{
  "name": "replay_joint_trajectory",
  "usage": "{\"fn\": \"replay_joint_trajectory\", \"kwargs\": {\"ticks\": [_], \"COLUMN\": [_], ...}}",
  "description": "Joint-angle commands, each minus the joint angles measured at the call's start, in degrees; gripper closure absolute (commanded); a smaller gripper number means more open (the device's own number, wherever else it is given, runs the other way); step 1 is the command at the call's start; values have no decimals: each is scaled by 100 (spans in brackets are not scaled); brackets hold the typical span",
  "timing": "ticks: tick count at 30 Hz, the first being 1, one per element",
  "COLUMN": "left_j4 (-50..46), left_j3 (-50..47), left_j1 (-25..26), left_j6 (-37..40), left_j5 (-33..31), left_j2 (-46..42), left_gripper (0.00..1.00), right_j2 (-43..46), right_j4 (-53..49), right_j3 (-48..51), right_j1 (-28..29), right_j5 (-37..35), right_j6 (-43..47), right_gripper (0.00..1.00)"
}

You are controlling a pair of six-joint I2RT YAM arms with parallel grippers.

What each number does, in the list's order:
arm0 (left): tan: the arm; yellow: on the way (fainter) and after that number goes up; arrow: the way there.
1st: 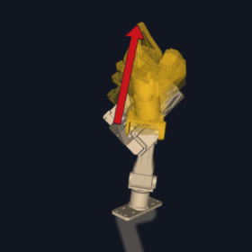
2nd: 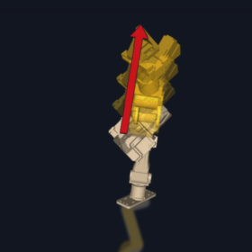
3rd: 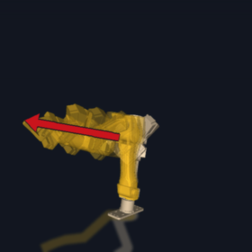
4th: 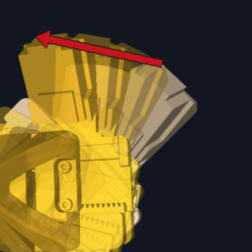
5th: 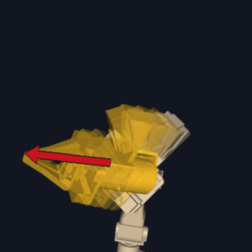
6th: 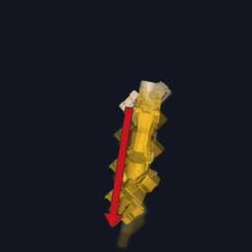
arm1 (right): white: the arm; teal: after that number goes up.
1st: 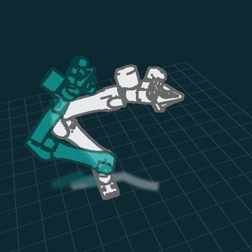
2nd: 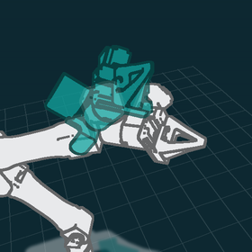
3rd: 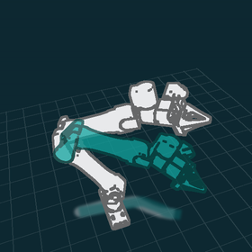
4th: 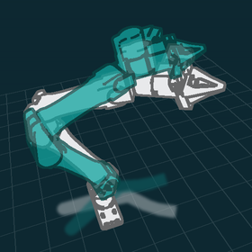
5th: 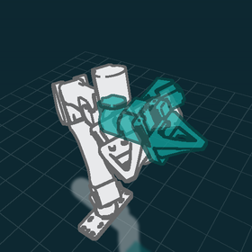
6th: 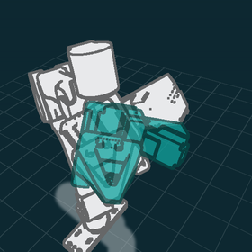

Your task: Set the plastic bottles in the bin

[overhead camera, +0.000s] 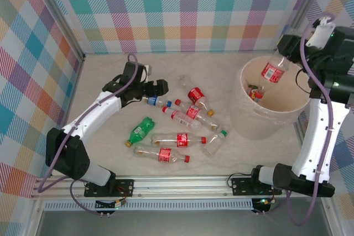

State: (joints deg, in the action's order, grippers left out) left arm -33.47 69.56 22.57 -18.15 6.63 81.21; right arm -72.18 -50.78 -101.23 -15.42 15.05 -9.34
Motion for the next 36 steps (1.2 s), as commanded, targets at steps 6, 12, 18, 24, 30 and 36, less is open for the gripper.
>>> {"fn": "replay_joint_trajectory", "kwargs": {"ticks": [6,12,18,24,30,36], "left_j4": [-1617,-1524,-1273,-1036,-915,-1061], "left_j3": [-86,-586,-1001,-1110,-1227,-1188], "left_j1": [-116,-139,-139,-139,-139,-139], "left_j6": [522,113,40,11,21,35], "left_j5": [-428,-408,-284,-61,28,30], "left_j2": [-434,-415,-408,-224,-66,236], "left_gripper": [4,4,3,2,0,0], "right_j2": [348,537,650,765,782,734], "right_j4": [113,484,886,1187,1306,1304], "right_j3": [1041,2050,2860,3442,3873,4043], "right_j1": [-41,-40,-41,-40,-31,-32], "right_j5": [68,286,420,505,618,726], "right_j6": [293,319,427,347,194,98], "right_gripper": [50,50,50,49,44,35]}}
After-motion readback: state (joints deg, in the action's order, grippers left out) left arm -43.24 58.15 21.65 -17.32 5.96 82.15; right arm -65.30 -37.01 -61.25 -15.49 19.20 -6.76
